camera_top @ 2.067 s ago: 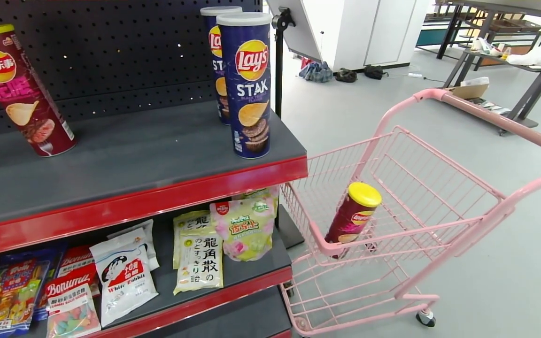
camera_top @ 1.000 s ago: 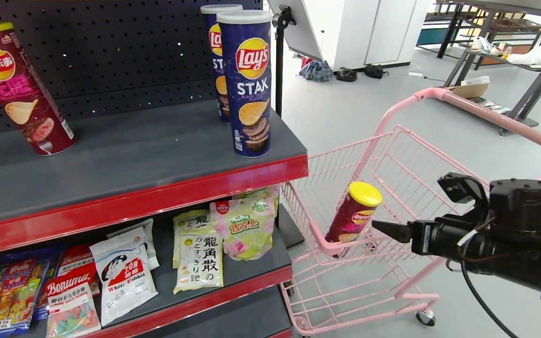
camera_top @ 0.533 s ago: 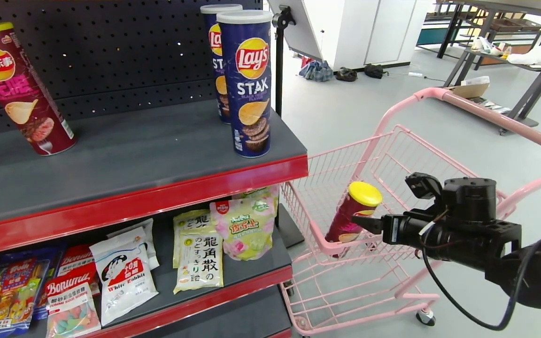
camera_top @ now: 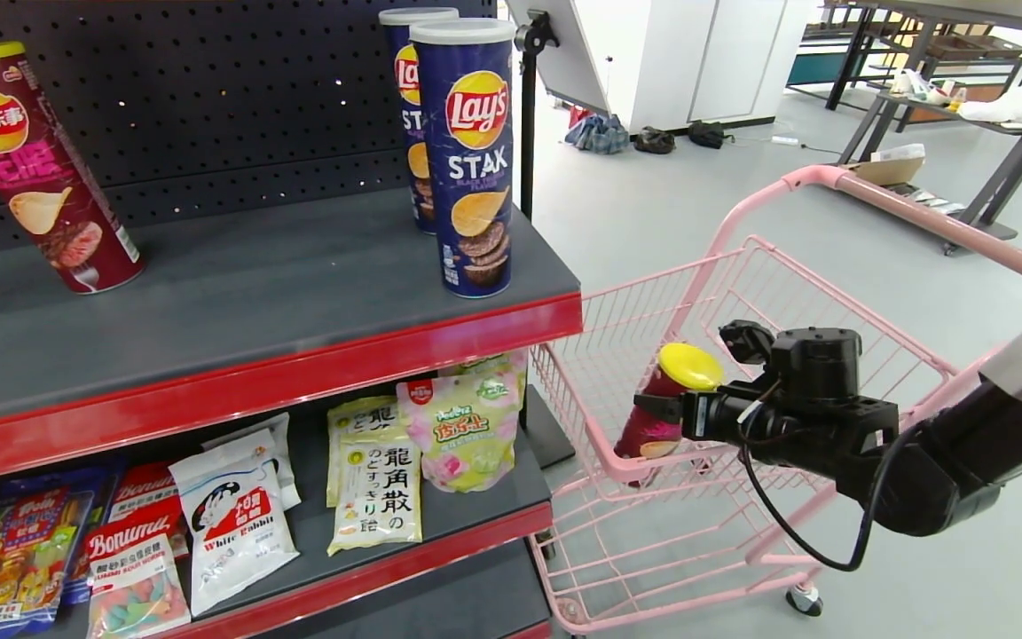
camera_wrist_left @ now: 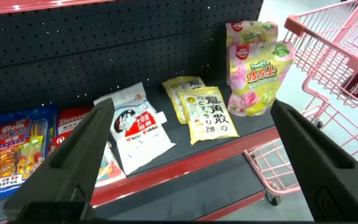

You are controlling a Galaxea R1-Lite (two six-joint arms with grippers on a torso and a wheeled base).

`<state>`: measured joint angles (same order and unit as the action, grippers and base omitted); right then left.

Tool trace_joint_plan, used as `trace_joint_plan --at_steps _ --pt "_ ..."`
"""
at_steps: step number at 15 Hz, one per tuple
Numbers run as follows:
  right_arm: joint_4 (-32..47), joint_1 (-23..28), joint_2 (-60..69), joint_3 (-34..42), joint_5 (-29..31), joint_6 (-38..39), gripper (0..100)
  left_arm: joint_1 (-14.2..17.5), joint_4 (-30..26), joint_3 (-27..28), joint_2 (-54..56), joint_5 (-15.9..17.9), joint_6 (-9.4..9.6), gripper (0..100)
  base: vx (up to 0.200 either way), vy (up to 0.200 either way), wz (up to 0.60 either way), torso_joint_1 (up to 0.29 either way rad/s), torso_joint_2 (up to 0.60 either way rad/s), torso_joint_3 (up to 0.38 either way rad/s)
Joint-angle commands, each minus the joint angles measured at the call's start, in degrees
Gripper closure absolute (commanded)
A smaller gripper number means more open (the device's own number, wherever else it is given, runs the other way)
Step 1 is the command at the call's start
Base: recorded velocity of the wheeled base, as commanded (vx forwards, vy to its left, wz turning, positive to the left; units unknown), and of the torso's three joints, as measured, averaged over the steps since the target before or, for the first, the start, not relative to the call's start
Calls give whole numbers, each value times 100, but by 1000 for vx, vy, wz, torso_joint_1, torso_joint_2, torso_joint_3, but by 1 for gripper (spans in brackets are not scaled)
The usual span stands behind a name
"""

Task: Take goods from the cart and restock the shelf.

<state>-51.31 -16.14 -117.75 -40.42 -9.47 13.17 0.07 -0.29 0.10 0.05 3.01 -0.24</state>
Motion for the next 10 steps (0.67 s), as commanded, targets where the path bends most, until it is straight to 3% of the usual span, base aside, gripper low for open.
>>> trace_joint_plan --at_steps 1,5,6,10 --pt "-2 -12 -240 -264 -2 11 0 1 -6 -1 -5 -2 -2 0 0 0 0 0 0 0" --pt "-63 -100 -556 -537 51 11 0 1 3 -1 -5 7 7 0 0 0 0 0 0 0" --pt "-239 -109 -618 -528 77 37 100 10 3 -1 -5 7 7 0 0 0 0 0 0 0" --pt "-362 -117 -644 -493 68 37 100 10 3 -1 -5 7 42 0 0 0 0 0 0 0"
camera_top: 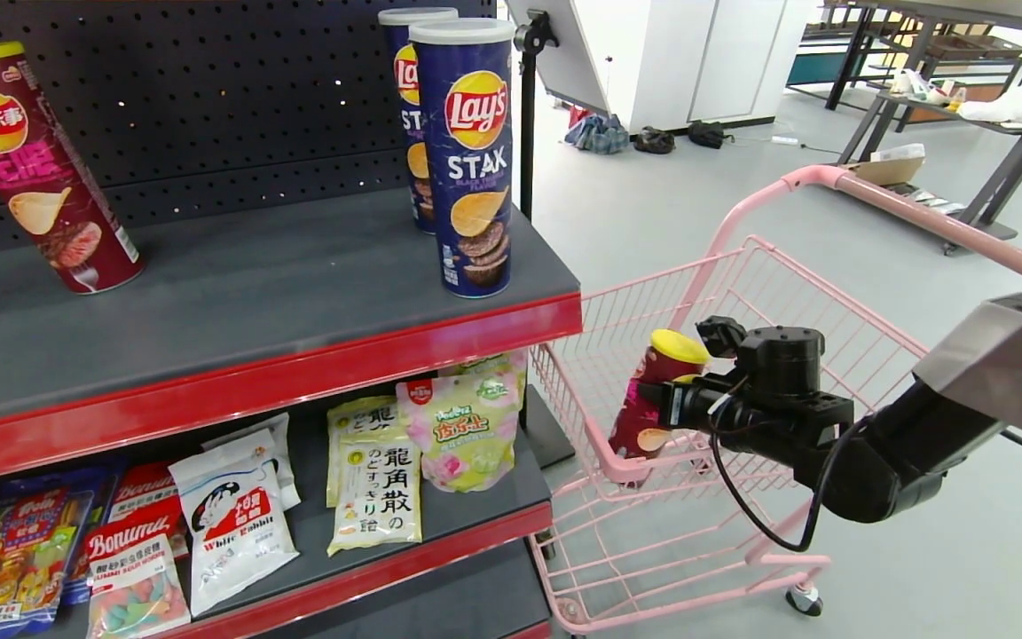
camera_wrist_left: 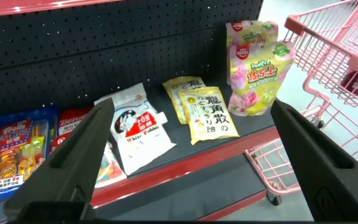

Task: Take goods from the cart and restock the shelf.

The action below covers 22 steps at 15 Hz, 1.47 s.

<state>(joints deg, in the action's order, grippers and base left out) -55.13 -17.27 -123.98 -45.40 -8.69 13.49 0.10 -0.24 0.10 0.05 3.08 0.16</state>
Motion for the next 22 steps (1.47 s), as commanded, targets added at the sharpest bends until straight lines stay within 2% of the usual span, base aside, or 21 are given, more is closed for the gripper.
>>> trace_joint_plan --at_steps 1,5,7,8,10,11,12,14,18,20,22 --pt "19 -4 -12 13 -10 -14 100 8 -2 -1 -5 -1 19 0 0 0 0 0 0 0" --pt "186 40 629 -303 210 -312 100 8 -2 -1 -5 -10 46 0 0 0 0 0 0 0" --pt "828 93 1262 -778 359 -479 100 8 -2 -1 -5 -1 46 0 0 0 0 0 0 0" --pt "1566 110 1825 -1173 526 -550 100 -1 -2 -1 -5 -10 37 0 0 0 0 0 0 0" --pt "2102 181 2572 -1358 781 -655 100 -1 -2 -1 -5 -10 11 0 0 0 0 0 0 0" --pt "2340 304 3046 -1208 1142 -1191 100 -1 -11 -1 -5 -10 11 0 0 0 0 0 0 0" --pt "2524 409 3582 -927 1115 -1508 100 -1 -11 -1 -5 -10 11 0 0 0 0 0 0 0" --pt "2946 532 4400 -584 860 -1525 100 -1 -2 -1 -5 -10 19 0 0 0 0 0 0 0" --pt "5539 1174 7107 444 825 -1543 100 8 -11 -1 -5 -10 2 0 0 0 0 0 0 0" --pt "6110 1525 7880 664 702 -1543 100 -1 -11 -1 -5 -10 11 0 0 0 0 0 0 0" --pt "6154 1613 8346 971 720 -1552 100 -1 -11 -1 -5 -10 11 0 0 0 0 0 0 0"
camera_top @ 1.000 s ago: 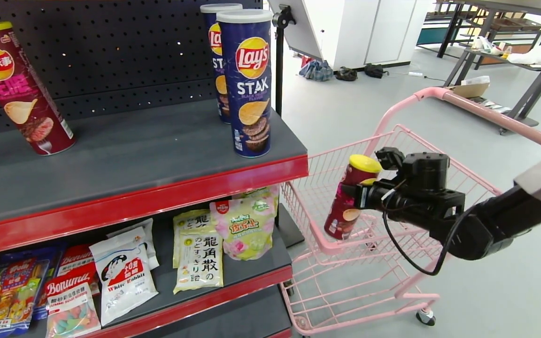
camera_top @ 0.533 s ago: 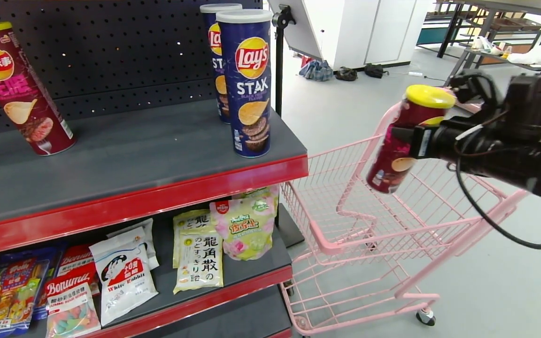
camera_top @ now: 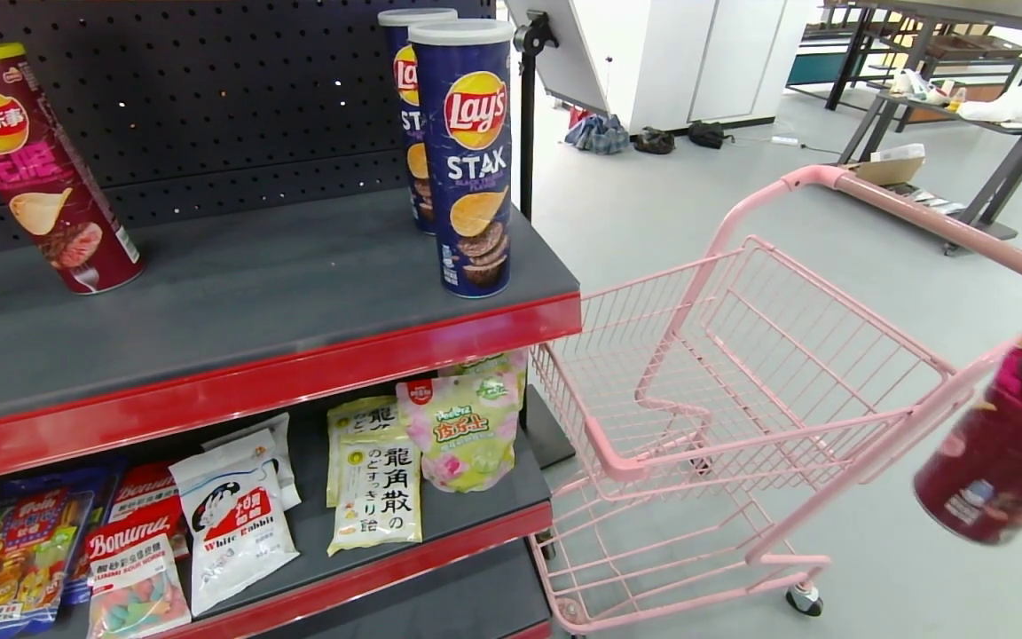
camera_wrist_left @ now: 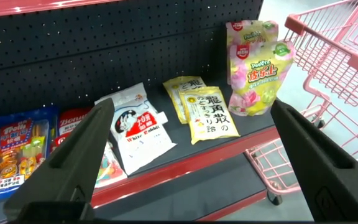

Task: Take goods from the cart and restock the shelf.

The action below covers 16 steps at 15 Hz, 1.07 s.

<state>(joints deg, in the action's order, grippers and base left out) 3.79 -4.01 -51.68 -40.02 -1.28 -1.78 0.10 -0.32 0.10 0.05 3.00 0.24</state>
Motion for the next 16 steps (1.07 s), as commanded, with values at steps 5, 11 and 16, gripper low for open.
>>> trace_joint_plan --at_steps 5,11,16 --pt "298 296 1432 741 -30 -15 100 8 5 -1 -5 8 20 0 0 0 0 12 -44 -29" --pt "289 296 1406 882 -57 -15 100 -1 5 -1 -5 -1 20 0 0 0 0 169 -499 -330" --pt "289 278 1327 900 -57 -24 100 -1 5 -1 -5 -1 20 0 0 0 0 211 -549 -344"
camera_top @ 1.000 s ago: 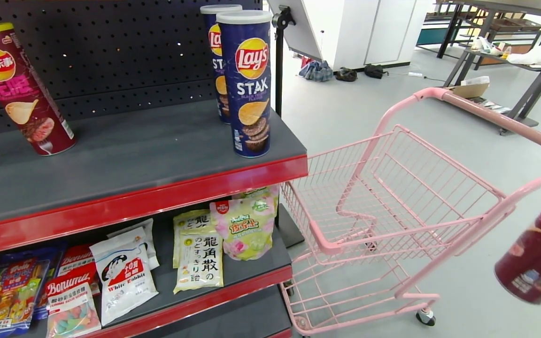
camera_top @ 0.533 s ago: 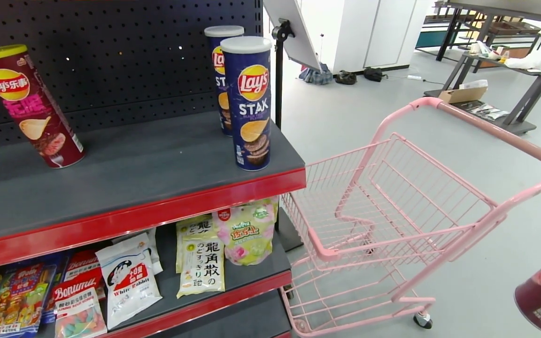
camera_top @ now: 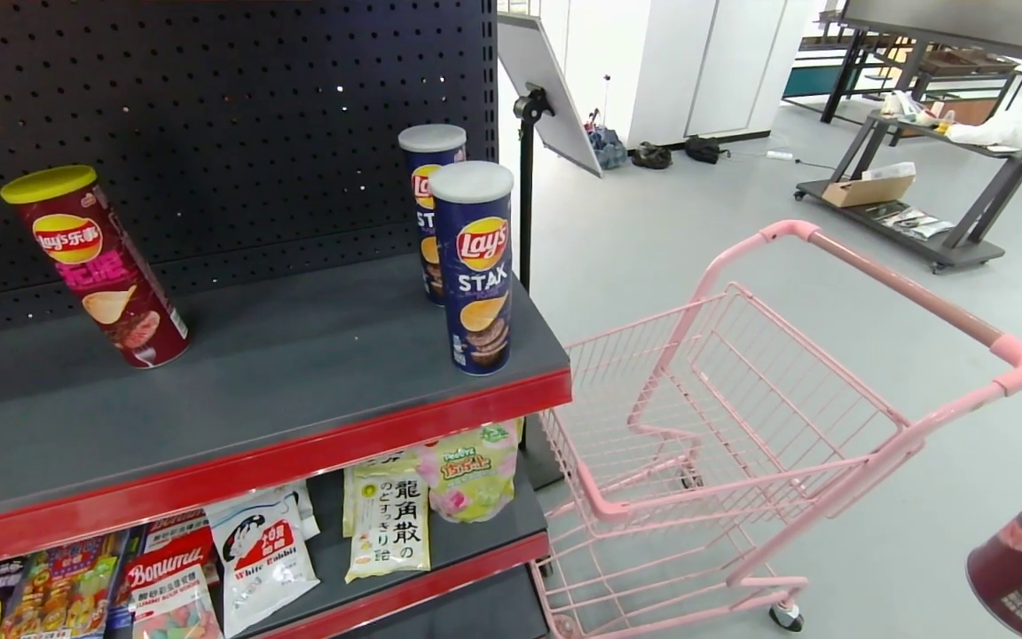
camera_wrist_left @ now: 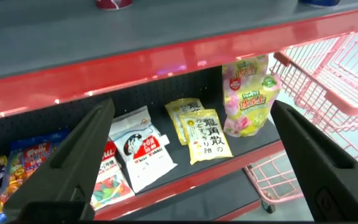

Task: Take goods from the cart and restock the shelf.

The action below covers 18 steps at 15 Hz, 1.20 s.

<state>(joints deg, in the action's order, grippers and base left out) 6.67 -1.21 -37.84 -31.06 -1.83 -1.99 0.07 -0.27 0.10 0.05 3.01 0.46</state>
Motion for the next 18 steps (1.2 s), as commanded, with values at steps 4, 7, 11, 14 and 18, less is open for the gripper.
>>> trace_joint_plan --at_steps 4,7,11,14,18 --pt "1 -2 -145 -14 7 -21 100 1 0 -1 -5 7 6 0 0 0 0 155 -393 -237" --pt "1 24 -206 -14 33 -100 100 1 0 -1 -5 7 15 0 0 0 0 108 -268 -155" --pt "-8 15 -171 74 33 -109 100 1 0 -1 -5 -2 -2 0 0 0 600 10 -18 -15" --pt "-34 6 31 320 33 -109 100 1 -8 -1 -5 -2 -38 0 0 0 600 12 1 1" --pt "-60 24 347 645 33 -241 100 1 0 -1 -5 -2 -20 0 0 0 300 -1 -1 1"
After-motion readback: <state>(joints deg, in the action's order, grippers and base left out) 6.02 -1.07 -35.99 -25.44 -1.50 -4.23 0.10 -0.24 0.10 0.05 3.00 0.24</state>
